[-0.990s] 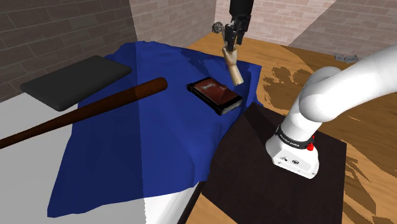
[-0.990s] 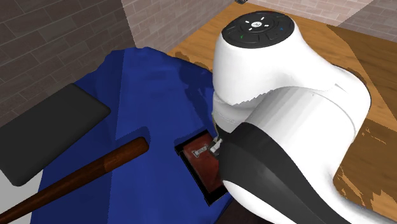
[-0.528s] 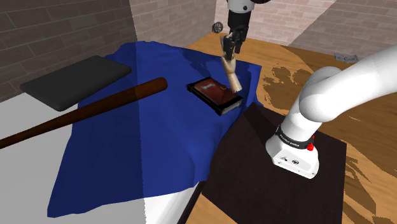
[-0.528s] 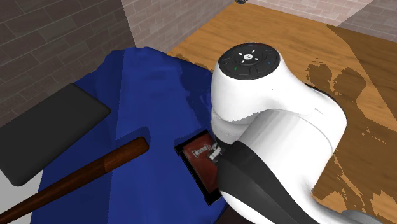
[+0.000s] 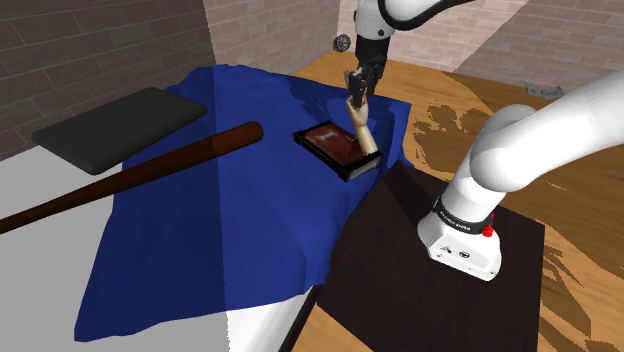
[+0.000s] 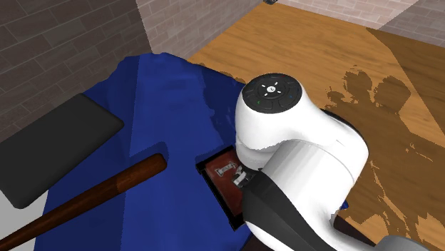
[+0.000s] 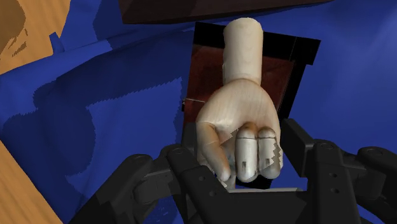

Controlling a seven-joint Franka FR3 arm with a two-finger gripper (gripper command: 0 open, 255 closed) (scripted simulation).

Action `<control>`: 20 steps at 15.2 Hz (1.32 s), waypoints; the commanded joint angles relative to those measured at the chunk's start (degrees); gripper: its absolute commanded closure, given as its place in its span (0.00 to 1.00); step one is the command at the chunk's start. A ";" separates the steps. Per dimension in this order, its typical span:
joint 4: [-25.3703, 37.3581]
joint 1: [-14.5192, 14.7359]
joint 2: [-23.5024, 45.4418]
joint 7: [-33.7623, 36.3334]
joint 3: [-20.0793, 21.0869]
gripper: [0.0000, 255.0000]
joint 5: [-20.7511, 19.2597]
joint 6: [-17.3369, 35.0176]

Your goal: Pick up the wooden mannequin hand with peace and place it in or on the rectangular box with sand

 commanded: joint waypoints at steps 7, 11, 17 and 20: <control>-0.07 0.00 0.05 0.03 0.00 0.00 0.00 0.17; -0.07 0.00 0.05 0.03 0.01 0.00 0.00 0.17; 6.62 0.39 -0.82 -0.15 0.66 0.00 0.71 -7.43; 6.63 0.39 -0.81 -0.15 0.66 0.00 0.71 -7.43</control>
